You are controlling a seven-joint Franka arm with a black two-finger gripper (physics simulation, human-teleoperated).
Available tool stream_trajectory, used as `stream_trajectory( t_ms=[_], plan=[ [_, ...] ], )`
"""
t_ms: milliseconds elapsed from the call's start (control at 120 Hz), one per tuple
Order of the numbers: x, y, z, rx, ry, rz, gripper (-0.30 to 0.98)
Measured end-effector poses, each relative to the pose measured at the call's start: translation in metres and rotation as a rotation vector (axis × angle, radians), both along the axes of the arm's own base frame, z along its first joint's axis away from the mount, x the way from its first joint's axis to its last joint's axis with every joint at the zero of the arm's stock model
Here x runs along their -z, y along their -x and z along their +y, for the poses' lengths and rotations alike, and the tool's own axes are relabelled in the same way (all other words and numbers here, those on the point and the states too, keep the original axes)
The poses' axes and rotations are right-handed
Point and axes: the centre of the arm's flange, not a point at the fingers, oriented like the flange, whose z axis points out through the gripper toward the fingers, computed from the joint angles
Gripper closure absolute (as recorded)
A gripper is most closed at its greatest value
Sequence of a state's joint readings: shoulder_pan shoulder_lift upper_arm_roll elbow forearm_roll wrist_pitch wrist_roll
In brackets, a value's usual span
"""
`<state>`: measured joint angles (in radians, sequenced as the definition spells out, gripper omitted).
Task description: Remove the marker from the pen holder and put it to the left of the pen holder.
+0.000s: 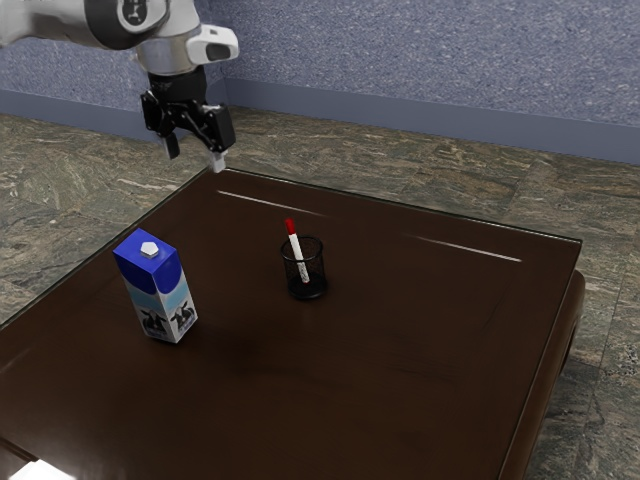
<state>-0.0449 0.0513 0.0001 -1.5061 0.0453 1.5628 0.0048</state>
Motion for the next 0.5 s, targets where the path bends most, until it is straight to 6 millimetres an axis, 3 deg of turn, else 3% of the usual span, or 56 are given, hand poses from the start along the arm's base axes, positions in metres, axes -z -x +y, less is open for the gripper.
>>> stream_trajectory(
  t_ms=[92, 183, 267, 392, 500],
  plan=[
    [-0.001, -0.004, -0.004, 0.007, -0.009, -0.025, 0.00],
    [0.007, -0.013, 0.006, -0.011, -0.016, -0.025, 0.00],
    [0.053, -0.042, 0.034, -0.061, -0.023, 0.022, 0.00],
    [0.147, -0.104, 0.070, -0.138, 0.000, 0.097, 0.00],
    [0.177, -0.138, 0.089, -0.182, 0.052, 0.085, 0.00]
  ],
)
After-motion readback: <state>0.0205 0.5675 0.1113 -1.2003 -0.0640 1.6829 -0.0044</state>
